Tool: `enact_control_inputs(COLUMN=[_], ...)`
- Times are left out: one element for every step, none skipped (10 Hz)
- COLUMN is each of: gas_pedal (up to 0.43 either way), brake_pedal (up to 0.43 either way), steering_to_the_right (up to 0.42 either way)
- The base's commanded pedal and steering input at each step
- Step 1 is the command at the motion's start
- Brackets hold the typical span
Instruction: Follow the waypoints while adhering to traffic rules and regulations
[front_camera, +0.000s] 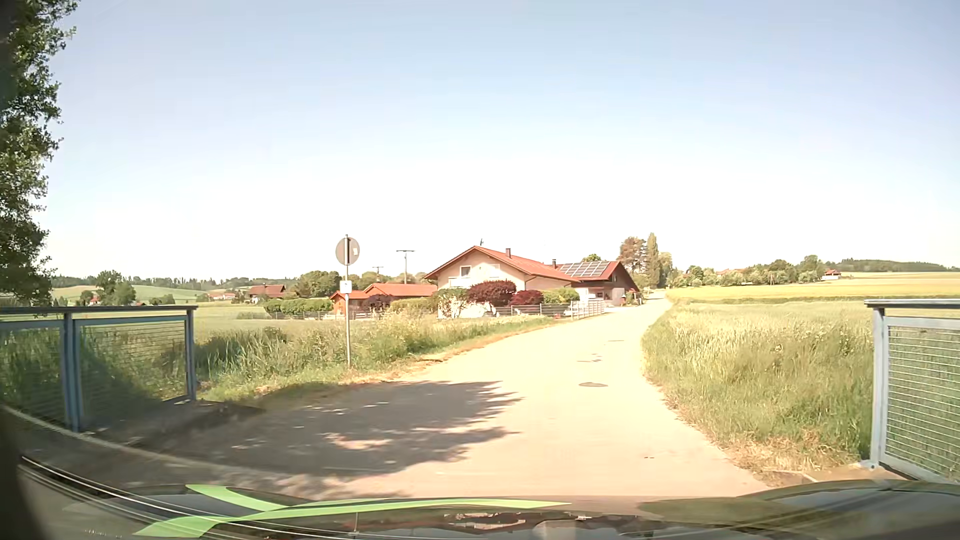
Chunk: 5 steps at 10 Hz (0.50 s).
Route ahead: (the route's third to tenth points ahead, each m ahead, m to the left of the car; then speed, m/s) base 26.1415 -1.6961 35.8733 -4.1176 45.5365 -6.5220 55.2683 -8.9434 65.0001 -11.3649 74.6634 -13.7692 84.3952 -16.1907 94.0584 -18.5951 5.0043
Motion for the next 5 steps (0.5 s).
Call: enact_control_inputs(gas_pedal=[0.118, 0.118, 0.118, 0.118, 0.118], brake_pedal=[0.0, 0.0, 0.0, 0.0, 0.0], steering_to_the_right=[0.049, 0.047, 0.044, 0.04, 0.039])
